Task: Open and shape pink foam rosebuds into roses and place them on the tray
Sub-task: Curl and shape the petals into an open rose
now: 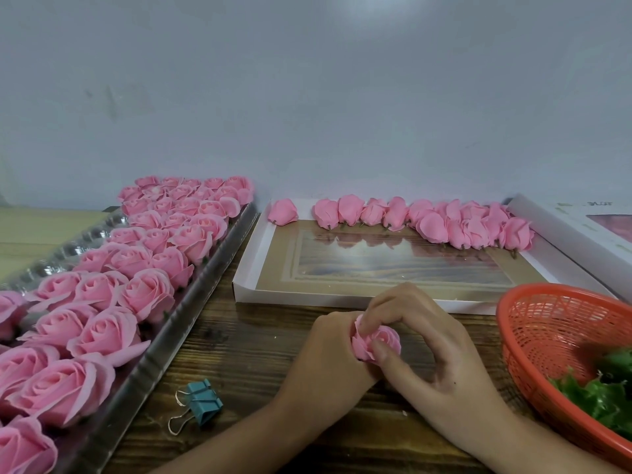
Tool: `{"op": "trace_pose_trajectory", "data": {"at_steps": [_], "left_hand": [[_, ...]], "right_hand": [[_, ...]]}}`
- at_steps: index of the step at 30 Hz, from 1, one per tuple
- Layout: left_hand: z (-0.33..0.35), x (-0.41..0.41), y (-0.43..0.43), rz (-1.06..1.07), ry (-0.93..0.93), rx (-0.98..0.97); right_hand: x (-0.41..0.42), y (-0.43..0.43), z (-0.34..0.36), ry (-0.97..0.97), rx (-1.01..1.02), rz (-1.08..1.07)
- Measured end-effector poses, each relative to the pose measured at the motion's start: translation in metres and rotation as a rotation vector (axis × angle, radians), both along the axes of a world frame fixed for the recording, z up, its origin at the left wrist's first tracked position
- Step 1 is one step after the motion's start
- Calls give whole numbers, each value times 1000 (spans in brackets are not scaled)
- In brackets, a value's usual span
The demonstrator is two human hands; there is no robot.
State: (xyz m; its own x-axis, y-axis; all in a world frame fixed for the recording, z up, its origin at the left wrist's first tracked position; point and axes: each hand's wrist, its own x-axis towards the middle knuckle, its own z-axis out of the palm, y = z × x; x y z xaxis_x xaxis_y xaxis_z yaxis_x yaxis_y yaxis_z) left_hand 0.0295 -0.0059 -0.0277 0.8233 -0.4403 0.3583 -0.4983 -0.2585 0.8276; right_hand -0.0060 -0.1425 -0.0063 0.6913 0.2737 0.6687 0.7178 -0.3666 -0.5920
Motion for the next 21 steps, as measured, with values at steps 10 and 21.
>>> {"op": "trace_pose_trajectory", "data": {"at_steps": [10, 21], "left_hand": [[-1, -1, 1, 20, -4, 38], [1, 0, 0, 11, -20, 132]], "right_hand": [[1, 0, -2, -9, -48, 3], [2, 0, -3, -27, -59, 1]]}}
